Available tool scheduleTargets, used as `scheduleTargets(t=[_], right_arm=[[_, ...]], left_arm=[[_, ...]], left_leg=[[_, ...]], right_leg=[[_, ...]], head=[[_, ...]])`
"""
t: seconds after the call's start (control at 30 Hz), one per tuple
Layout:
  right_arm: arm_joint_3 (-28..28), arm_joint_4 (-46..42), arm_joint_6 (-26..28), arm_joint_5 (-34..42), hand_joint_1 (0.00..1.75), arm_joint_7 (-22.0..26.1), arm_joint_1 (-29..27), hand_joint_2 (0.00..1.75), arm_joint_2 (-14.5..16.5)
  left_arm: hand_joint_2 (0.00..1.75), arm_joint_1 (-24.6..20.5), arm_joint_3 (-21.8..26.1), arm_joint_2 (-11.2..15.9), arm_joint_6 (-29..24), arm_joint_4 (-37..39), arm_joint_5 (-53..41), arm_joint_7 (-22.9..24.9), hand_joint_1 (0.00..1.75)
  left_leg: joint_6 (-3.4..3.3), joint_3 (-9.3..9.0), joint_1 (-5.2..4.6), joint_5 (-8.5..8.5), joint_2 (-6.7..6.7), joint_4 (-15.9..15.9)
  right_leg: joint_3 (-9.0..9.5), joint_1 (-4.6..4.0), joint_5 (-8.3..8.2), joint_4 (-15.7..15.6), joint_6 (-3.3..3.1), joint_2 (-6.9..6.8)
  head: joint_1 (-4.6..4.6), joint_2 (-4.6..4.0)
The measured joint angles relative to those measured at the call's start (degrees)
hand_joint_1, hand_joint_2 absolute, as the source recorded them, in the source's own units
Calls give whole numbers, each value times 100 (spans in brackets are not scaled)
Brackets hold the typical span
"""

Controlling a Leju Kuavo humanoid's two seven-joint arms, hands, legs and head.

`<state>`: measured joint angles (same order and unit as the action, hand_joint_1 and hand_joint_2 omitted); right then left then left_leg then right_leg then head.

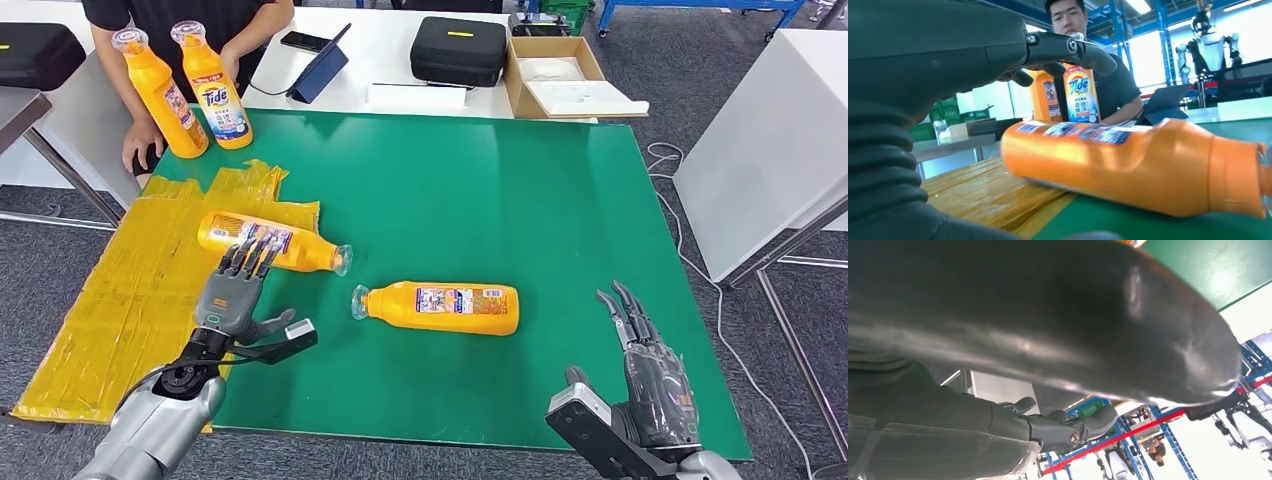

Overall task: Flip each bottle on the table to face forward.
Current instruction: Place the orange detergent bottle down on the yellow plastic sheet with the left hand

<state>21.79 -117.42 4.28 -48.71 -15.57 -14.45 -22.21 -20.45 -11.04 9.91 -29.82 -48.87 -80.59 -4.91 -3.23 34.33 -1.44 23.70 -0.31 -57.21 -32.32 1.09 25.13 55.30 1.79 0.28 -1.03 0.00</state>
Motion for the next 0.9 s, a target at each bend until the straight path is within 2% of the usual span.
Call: scheduleTargets(t=[0.1, 0.17, 0.23, 0.33, 0.43, 0.5, 0.57, 0.7, 0.9], right_arm=[[21, 0, -1, -10, 0, -6, -1, 0, -16], [40, 0, -20, -62, 0, -42, -1, 87, -22], [67, 0, -115, -188, 0, -116, 1, 175, -11], [123, 53, -415, -463, 0, -200, 73, 175, 75], [167, 329, -727, -691, 0, -184, 379, 175, 224], [197, 615, -907, -769, 0, -167, 667, 175, 328], [226, 852, -1017, -792, 0, -166, 891, 175, 410], [279, 1216, -1223, -720, 0, -190, 1246, 175, 544], [389, 1909, -1530, -567, 0, -326, 1998, 175, 754]], left_arm=[[0, 70, -14, 41, 65, -243, 119, -7, 0], [0, 114, -10, 55, 88, -386, 455, -110, 0], [0, 192, 61, 33, 275, -641, 1486, -402, 0], [0, 339, 386, -144, 1019, -1348, 4570, -880, 0], [0, 439, 803, -321, 1684, -2086, 7797, -1016, 0], [0, 477, 970, -329, 1782, -2464, 8918, -1092, 0], [0, 485, 1053, -305, 1779, -2701, 9260, -1144, 0], [0, 509, 1138, -232, 1750, -3020, 9367, -1199, 0], [0, 508, 1094, -24, 1611, -3157, 9666, -1268, 0]], left_leg=[[0, 0, 0, 0, -1, 0], [0, -1, 0, 0, -1, 0], [0, -1, 1, 0, 1, 0], [0, 0, 1, 0, 2, 0], [0, -1, 2, 0, 8, 1], [2, -3, 2, -2, 12, 1], [3, -5, 3, -5, 11, 1], [1, -4, 4, -10, -10, 1], [6, -5, 4, -14, 6, 0]], right_leg=[[0, 0, 0, 0, 0, -1], [0, 0, 0, 0, 0, -1], [0, 0, 0, 0, 0, 0], [1, -1, 0, 0, 0, 0], [5, -5, -1, 1, 0, 7], [5, -7, -5, 1, 3, 13], [4, -7, -8, 1, 6, 12], [9, -5, -8, 2, 6, -9], [10, -13, -11, 5, 9, 6]], head=[[0, 0], [-1, 0], [-1, 0], [1, 0], [1, 0], [-1, 0], [-1, 0], [0, 0], [1, 0]])
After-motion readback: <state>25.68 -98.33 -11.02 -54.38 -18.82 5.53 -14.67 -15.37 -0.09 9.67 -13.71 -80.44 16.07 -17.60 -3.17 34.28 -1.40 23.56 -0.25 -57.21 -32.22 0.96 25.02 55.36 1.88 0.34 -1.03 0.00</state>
